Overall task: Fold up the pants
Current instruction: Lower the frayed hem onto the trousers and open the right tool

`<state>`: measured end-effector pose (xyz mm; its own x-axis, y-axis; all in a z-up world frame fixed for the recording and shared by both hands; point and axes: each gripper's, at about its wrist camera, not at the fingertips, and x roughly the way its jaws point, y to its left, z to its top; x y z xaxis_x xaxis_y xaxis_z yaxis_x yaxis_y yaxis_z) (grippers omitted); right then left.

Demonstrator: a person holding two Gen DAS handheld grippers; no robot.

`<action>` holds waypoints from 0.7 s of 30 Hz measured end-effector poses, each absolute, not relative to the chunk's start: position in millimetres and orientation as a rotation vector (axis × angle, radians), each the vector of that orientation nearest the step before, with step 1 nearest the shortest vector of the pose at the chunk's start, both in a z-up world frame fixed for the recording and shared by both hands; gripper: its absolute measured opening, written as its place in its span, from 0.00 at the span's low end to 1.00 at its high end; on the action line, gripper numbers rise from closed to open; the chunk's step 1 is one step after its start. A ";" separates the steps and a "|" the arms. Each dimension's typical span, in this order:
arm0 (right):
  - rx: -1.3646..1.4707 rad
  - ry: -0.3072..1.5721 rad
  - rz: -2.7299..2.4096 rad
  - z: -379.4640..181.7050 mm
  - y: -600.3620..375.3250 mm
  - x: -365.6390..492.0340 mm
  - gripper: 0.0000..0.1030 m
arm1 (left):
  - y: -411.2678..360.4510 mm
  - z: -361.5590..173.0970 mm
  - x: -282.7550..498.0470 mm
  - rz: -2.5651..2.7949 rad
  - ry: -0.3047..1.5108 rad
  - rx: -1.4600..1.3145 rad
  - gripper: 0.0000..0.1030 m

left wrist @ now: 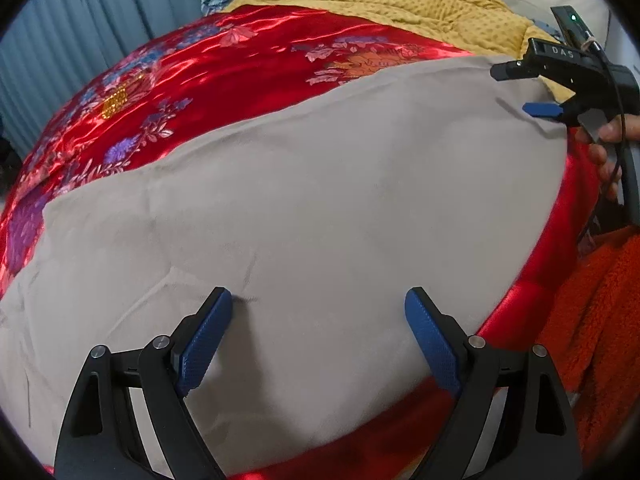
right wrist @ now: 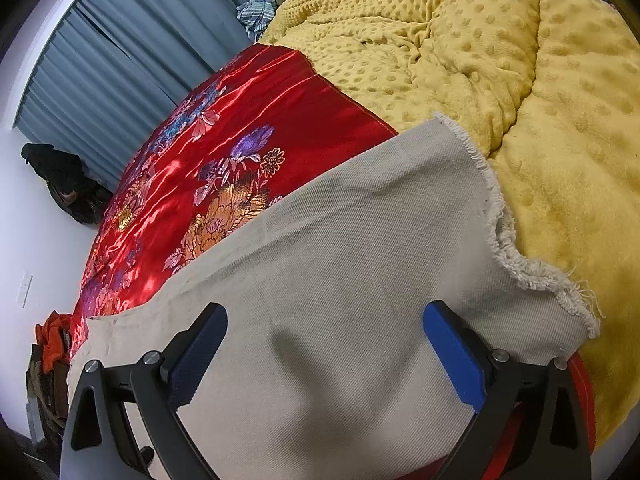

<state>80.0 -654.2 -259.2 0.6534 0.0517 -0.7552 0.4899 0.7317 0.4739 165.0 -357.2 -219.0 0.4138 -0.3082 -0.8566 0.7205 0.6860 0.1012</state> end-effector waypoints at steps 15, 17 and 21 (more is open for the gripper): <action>0.719 0.839 -0.275 -259.2 -652.5 78.5 0.96 | -355.0 -225.8 157.7 -0.675 0.939 0.493 0.86; 0.719 0.839 -0.276 -259.1 -652.2 78.8 0.96 | -354.4 -226.1 158.1 -0.675 0.942 0.487 0.87; 0.727 0.833 -0.274 -258.0 -653.0 77.9 0.95 | -354.6 -227.0 157.0 -0.666 0.937 0.488 0.87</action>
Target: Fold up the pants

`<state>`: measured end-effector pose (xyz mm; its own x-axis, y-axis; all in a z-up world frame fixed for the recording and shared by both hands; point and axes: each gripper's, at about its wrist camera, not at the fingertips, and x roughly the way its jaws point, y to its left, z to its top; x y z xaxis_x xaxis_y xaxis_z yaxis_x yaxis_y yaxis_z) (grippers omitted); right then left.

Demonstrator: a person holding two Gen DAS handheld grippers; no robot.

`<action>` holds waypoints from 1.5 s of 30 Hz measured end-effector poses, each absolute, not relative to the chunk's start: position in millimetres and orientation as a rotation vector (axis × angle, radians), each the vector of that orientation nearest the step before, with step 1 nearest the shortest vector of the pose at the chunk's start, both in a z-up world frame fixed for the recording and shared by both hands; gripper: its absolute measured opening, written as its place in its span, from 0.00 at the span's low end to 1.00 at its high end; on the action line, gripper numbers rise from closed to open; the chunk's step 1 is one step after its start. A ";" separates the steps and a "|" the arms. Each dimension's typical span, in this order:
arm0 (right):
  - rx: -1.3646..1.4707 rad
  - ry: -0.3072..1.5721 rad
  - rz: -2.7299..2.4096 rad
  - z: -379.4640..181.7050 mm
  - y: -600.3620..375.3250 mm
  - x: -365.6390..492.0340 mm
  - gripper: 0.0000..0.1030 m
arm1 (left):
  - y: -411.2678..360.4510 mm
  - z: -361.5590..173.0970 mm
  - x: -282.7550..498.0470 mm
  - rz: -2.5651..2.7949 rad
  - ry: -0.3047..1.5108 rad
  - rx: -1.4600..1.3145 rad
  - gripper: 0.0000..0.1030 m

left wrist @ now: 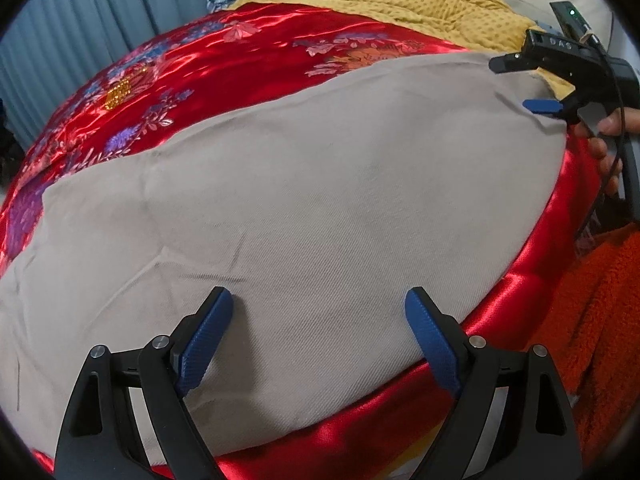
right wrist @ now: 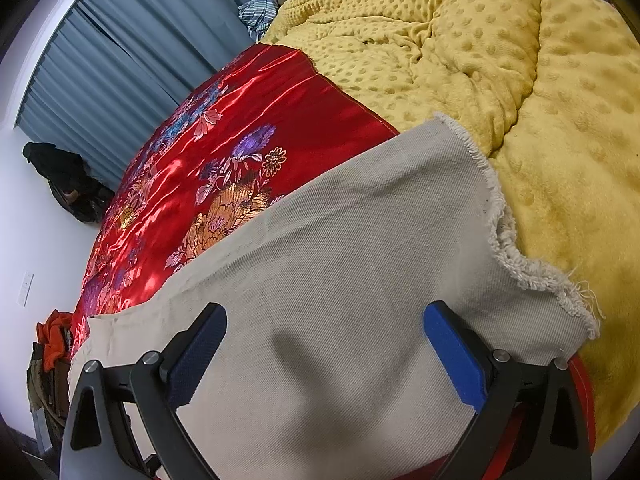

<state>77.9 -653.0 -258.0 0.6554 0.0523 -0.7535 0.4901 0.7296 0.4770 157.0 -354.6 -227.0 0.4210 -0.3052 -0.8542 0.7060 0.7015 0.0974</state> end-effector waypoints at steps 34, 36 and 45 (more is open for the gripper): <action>1.068 0.732 -0.283 -244.8 -698.3 -1.3 0.08 | -353.4 -227.2 160.8 -0.670 0.966 0.473 0.88; 0.959 0.685 -0.256 -208.0 -681.5 -1.5 0.08 | -344.8 -213.6 168.1 -0.679 1.018 0.421 0.85; 0.505 0.519 0.102 -26.1 -514.8 42.5 0.08 | -191.9 -133.9 201.3 -0.534 0.968 0.058 0.87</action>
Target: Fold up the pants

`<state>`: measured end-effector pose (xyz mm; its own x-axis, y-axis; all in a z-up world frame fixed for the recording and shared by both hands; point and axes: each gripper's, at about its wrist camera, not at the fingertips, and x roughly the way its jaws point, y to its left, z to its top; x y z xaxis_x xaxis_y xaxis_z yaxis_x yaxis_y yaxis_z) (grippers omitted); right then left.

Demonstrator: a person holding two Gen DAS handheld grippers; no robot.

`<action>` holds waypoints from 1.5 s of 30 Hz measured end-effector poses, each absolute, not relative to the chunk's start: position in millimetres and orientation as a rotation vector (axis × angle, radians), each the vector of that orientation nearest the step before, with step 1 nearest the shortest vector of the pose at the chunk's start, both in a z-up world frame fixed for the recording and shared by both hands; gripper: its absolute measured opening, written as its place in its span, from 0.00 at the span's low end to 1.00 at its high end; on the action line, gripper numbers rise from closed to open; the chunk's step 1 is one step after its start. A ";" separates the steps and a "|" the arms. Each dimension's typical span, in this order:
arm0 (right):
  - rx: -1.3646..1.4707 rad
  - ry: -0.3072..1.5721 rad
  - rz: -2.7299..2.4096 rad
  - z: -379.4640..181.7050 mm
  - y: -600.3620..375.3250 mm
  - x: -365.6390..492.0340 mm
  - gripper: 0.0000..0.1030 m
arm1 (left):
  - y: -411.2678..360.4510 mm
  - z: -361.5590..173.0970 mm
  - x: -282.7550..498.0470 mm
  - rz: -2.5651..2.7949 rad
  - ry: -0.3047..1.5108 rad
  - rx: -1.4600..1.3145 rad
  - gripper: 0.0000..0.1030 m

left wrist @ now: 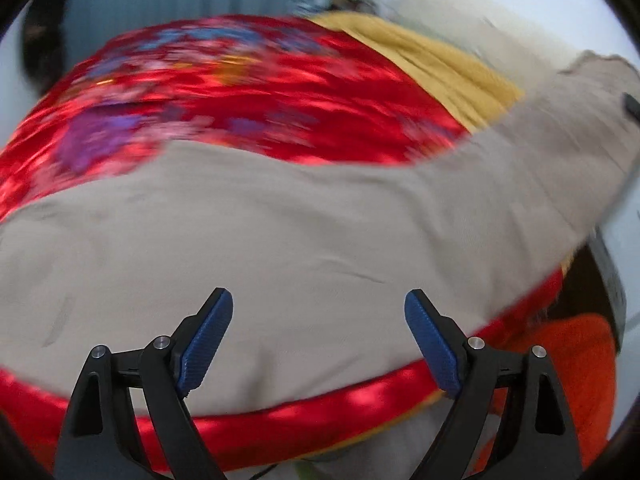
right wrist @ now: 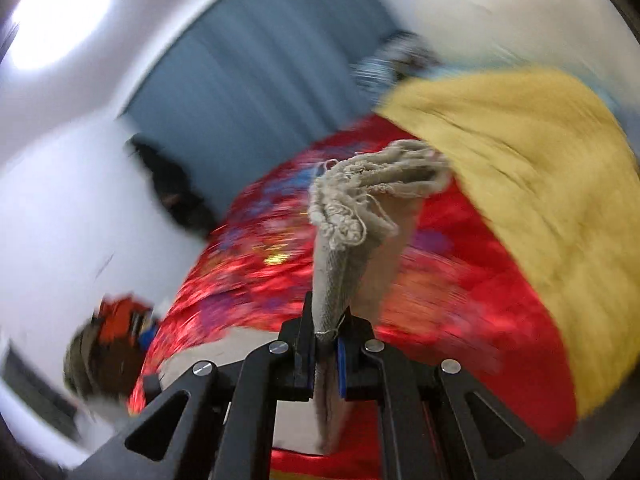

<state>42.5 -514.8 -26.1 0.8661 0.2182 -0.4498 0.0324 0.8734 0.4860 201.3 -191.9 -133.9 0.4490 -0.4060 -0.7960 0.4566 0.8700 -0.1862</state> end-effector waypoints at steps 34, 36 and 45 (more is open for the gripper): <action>0.598 1.015 0.262 -245.0 -404.1 121.7 0.13 | -134.8 -180.6 256.3 -0.419 0.978 -0.009 0.82; 0.559 0.938 0.294 -217.0 -405.6 132.7 0.14 | -139.2 -187.3 254.7 -0.418 0.983 0.017 0.82; 0.615 1.082 0.197 -286.1 -438.9 212.0 0.00 | -146.2 -214.5 246.1 -0.372 1.027 0.126 0.82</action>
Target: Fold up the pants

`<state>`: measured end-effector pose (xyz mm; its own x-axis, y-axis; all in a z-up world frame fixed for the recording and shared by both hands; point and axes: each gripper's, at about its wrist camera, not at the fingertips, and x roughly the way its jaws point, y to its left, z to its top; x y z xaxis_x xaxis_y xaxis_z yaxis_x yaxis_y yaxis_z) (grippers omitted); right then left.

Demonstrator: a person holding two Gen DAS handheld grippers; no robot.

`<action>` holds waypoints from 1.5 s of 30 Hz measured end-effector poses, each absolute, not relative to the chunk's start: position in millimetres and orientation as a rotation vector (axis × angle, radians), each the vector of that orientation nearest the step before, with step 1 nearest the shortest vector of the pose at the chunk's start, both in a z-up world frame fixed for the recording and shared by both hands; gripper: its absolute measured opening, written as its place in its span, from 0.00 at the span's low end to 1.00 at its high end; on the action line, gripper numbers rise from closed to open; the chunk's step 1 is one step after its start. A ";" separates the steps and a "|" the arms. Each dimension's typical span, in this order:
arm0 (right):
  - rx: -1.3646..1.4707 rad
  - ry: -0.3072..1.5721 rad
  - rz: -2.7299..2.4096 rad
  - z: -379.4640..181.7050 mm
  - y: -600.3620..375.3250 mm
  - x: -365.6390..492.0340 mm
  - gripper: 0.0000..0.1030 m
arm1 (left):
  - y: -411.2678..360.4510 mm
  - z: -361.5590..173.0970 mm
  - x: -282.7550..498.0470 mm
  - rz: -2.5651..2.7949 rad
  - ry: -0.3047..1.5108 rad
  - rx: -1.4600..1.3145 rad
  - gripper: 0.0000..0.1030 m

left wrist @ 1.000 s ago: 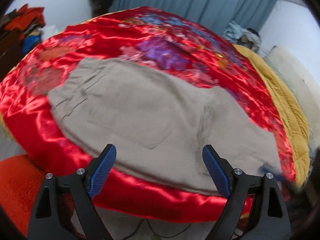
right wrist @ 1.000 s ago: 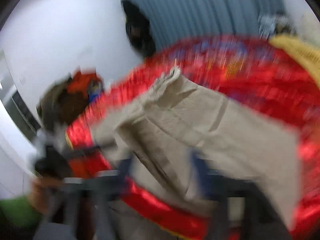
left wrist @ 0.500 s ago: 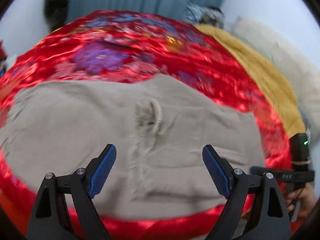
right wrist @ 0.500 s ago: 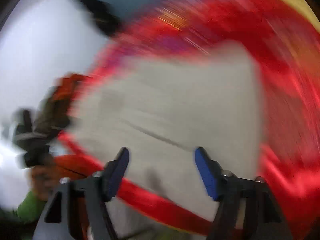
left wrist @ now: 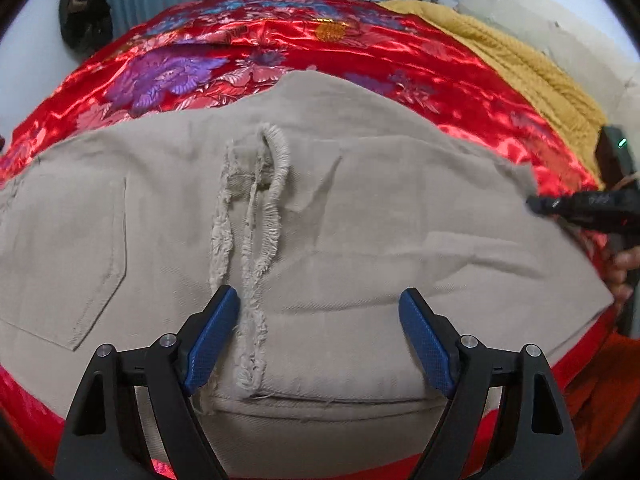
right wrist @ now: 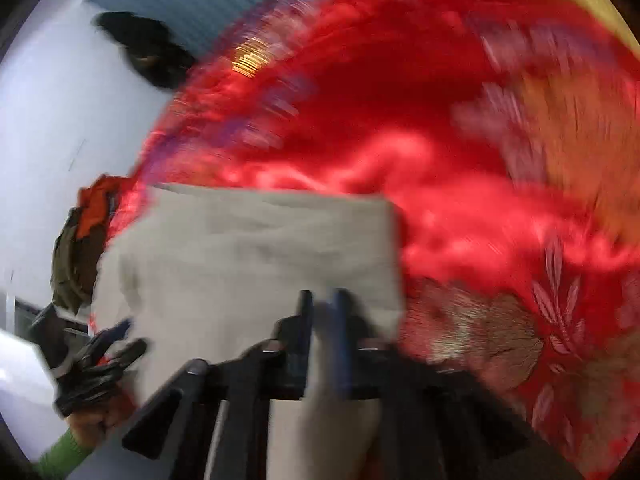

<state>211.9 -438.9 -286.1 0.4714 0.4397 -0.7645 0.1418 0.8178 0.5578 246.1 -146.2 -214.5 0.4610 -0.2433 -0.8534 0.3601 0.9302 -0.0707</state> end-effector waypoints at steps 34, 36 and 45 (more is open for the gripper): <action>0.091 0.782 -0.360 -215.5 -588.4 227.6 0.83 | -166.4 -172.1 295.0 -0.244 0.922 -0.021 0.86; 0.052 0.834 -0.438 -247.7 -615.2 240.6 0.95 | -171.1 -184.8 310.7 -0.207 0.922 -0.021 0.86; 0.208 0.957 -0.432 -280.5 -653.9 247.3 1.00 | -178.0 -232.9 315.1 -0.148 0.915 0.058 0.89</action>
